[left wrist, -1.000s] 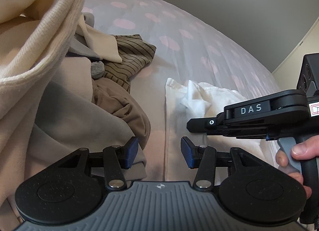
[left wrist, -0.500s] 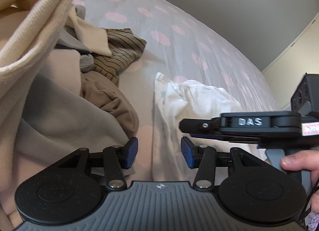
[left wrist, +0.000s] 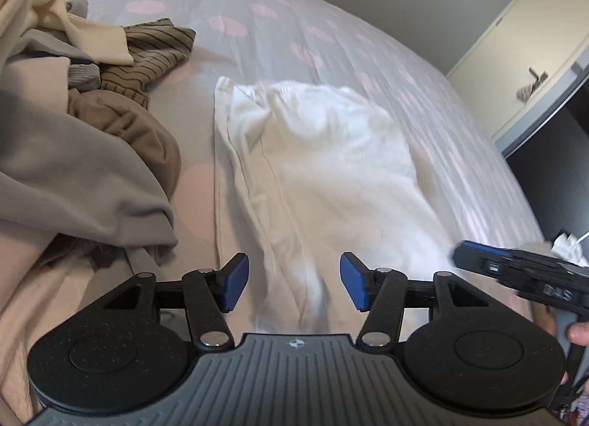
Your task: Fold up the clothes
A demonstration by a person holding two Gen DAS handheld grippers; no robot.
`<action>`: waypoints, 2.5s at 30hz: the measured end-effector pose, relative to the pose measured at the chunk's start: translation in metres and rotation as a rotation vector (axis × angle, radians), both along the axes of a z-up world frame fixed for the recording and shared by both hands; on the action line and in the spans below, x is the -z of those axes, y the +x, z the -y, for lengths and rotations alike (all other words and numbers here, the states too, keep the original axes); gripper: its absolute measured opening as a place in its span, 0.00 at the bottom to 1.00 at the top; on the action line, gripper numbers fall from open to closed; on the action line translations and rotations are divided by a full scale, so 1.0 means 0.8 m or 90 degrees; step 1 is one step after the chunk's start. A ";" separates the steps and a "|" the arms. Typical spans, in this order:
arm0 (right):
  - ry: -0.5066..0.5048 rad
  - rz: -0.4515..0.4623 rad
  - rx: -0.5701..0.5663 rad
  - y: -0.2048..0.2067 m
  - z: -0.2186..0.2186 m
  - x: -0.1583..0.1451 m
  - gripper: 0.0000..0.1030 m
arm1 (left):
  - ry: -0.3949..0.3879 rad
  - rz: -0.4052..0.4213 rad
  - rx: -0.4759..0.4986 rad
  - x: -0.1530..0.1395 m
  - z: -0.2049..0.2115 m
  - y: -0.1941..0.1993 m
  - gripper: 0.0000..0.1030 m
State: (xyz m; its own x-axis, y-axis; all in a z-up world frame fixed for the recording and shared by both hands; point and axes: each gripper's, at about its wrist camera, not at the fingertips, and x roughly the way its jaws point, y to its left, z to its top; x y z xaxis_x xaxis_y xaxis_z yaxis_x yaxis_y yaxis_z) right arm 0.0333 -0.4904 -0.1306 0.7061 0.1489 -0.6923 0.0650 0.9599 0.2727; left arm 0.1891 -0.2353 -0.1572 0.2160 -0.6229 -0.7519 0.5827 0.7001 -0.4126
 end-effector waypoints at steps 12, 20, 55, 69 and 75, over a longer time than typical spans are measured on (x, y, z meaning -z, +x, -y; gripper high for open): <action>0.003 0.006 0.130 -0.111 0.028 0.038 0.52 | -0.004 0.014 0.034 0.011 -0.002 -0.027 0.18; 0.083 0.043 0.138 -0.124 0.043 0.049 0.59 | -0.132 -0.013 -0.022 -0.009 -0.043 -0.028 0.12; -0.037 -0.035 0.051 -0.121 0.005 0.051 0.60 | 0.025 -0.014 -0.043 0.017 -0.024 -0.049 0.10; -0.031 -0.076 0.108 -0.097 0.018 0.072 0.37 | -0.018 -0.059 -0.052 0.017 -0.037 -0.046 0.08; -0.014 -0.061 0.116 -0.098 0.020 0.070 0.35 | -0.061 -0.073 -0.062 0.014 -0.042 -0.042 0.08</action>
State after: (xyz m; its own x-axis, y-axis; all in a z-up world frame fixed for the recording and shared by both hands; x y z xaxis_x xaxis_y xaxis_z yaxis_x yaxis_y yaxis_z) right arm -0.0454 -0.5068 -0.1865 0.6501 0.0082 -0.7598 0.2636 0.9354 0.2356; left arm 0.1554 -0.2018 -0.1686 0.1951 -0.6727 -0.7137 0.4588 0.7058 -0.5399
